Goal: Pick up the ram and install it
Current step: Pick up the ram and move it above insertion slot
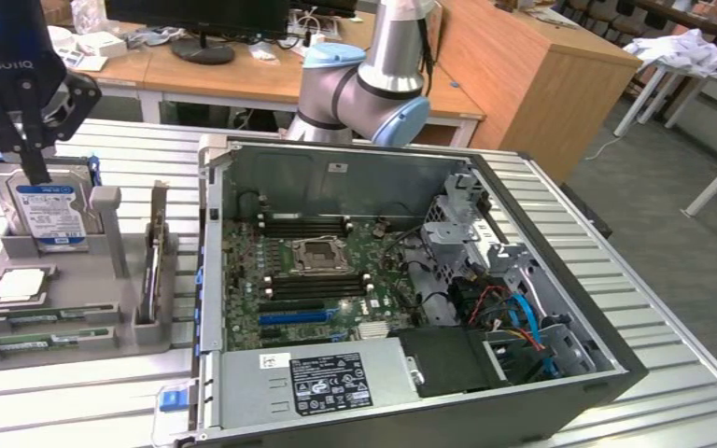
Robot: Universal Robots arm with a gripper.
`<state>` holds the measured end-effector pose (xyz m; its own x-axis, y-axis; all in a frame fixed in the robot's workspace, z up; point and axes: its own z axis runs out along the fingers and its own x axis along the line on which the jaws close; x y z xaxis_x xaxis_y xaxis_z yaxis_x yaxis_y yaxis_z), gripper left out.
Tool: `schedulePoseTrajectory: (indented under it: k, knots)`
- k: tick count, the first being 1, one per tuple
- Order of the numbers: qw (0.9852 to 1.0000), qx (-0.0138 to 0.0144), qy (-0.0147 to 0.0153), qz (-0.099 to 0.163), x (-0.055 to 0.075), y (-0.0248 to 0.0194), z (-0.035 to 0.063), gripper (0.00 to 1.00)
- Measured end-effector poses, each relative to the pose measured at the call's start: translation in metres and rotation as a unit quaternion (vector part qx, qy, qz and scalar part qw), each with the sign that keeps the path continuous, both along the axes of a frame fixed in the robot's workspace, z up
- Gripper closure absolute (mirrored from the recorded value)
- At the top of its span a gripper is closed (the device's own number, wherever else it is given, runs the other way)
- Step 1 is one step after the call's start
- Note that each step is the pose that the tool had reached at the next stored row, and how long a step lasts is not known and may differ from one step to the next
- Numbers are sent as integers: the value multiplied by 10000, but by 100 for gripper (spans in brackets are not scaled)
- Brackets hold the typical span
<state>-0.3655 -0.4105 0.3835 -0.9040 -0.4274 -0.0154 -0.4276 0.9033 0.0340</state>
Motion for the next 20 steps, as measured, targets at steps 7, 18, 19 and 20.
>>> schedulePoseTrajectory:
  k: [7,18,19,20]
  knots:
    - [9980,-16,3,638,0,0,-4,89]
    - [9867,-41,4,1626,0,0,-11,89]
    - [9850,-44,4,1722,0,0,-12,89]
    - [9835,-47,4,1811,0,0,-12,89]
